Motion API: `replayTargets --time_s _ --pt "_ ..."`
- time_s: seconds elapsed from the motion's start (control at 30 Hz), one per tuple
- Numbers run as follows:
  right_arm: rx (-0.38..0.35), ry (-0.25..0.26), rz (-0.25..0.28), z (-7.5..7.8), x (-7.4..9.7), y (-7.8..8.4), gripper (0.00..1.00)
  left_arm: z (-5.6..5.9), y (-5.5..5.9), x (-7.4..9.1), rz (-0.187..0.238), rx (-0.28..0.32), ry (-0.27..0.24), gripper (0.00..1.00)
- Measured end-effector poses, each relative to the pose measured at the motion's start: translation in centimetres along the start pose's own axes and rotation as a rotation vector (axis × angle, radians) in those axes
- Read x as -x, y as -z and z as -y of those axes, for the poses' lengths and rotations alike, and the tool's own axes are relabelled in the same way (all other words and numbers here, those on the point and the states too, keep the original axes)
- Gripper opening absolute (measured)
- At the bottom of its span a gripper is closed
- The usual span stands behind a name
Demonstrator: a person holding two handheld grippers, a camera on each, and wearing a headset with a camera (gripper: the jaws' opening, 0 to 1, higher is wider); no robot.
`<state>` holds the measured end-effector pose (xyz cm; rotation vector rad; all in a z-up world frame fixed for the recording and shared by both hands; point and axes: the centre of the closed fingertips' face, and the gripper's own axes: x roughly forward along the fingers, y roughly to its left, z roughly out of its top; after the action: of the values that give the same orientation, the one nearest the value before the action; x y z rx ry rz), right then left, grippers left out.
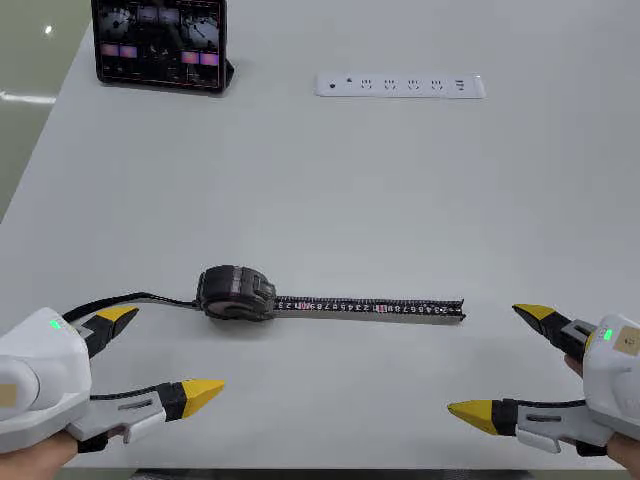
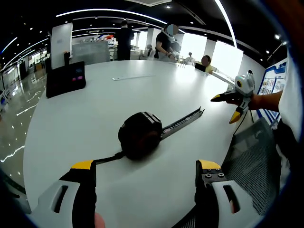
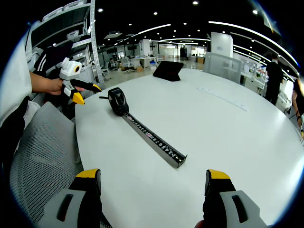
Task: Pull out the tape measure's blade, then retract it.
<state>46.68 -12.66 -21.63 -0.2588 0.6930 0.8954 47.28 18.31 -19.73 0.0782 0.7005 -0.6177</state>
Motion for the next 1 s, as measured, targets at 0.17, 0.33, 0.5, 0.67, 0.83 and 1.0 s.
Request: replayTargets --time_s 0.17,0.33,0.5,0.67,0.83,1.0 --pt "0.000 -0.002 -0.001 0.0 0.0 0.0 0.89 0.1 -0.4 -0.4 0.011 0.007 -0.002 0.84" --pt "-0.001 -0.002 -0.002 0.0 0.0 0.0 0.89 0.1 -0.5 -0.5 0.012 0.009 -0.003 0.84" --pt "0.003 -0.003 -0.003 0.1 -0.2 0.0 0.89 0.2 -0.7 -1.2 0.014 0.014 -0.003 0.82" --pt "0.006 -0.003 -0.002 0.5 -0.3 -0.1 0.88 0.6 -1.1 -2.0 0.021 0.029 -0.003 0.82" --pt "0.011 -0.006 -0.006 0.6 -0.4 -0.1 0.87 0.9 -1.6 -2.6 0.030 0.049 0.000 0.82" --pt "0.013 -0.004 -0.007 1.0 -0.5 -0.1 0.87 0.9 -2.0 -3.1 0.039 0.081 -0.003 0.82"
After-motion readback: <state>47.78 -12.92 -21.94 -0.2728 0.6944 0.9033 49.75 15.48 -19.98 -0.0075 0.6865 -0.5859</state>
